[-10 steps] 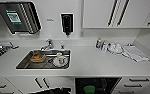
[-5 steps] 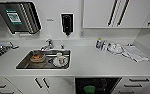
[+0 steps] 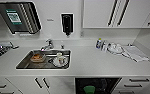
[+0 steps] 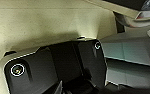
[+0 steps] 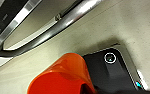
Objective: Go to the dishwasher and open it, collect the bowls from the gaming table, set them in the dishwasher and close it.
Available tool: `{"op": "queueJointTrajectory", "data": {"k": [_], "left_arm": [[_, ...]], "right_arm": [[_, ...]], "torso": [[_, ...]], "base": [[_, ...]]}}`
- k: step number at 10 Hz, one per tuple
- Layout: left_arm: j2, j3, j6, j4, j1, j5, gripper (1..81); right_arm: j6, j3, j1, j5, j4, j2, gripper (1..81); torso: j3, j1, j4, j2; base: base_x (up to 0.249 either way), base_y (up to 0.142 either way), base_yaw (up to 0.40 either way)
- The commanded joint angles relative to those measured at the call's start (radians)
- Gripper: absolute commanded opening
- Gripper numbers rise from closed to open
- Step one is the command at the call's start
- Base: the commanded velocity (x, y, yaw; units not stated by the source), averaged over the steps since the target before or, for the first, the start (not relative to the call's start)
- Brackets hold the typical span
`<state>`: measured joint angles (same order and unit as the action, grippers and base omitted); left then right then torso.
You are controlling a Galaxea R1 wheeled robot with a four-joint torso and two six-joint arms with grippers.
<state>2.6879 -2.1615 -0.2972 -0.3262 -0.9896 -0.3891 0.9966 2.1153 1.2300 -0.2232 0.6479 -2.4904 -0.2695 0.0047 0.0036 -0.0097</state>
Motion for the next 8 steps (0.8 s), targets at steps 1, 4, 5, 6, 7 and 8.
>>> {"op": "queueJointTrajectory", "data": {"k": [1,4,5,6,7,8], "left_arm": [[0.023,-0.089,-0.065,-0.010,-0.020,0.003,81.1],[0.075,-0.182,-0.105,-0.010,-0.102,0.013,81.1],[0.109,-0.239,-0.108,-0.008,-0.133,0.050,81.1],[0.142,-0.290,-0.123,-0.008,-0.162,0.065,81.1],[0.167,-0.331,-0.138,-0.008,-0.180,0.067,81.1],[0.188,-0.372,-0.152,-0.008,-0.195,0.075,81.1]], "right_arm": [[0.033,-0.037,-0.094,0.022,0.001,0.071,1.0],[0.059,-0.098,-0.143,0.027,0.001,0.121,1.0],[0.070,-0.115,-0.160,0.027,0.001,0.138,1.0],[0.073,-0.133,-0.175,0.030,0.001,0.153,1.0],[0.083,-0.155,-0.195,0.033,0.001,0.167,1.0],[0.096,-0.181,-0.212,0.033,0.003,0.184,1.0]], "torso": [[0.000,0.000,0.000,0.000],[0.000,0.000,0.000,0.000],[0.000,0.000,0.000,0.000],[0.000,0.000,0.000,0.000],[0.000,0.000,0.000,0.000],[0.000,0.000,0.000,0.000]], "base": [[0.000,0.000,0.000],[0.000,0.000,0.000],[0.000,0.000,0.000],[0.000,0.000,0.000],[0.000,0.000,0.000],[0.000,0.000,0.000]]}}
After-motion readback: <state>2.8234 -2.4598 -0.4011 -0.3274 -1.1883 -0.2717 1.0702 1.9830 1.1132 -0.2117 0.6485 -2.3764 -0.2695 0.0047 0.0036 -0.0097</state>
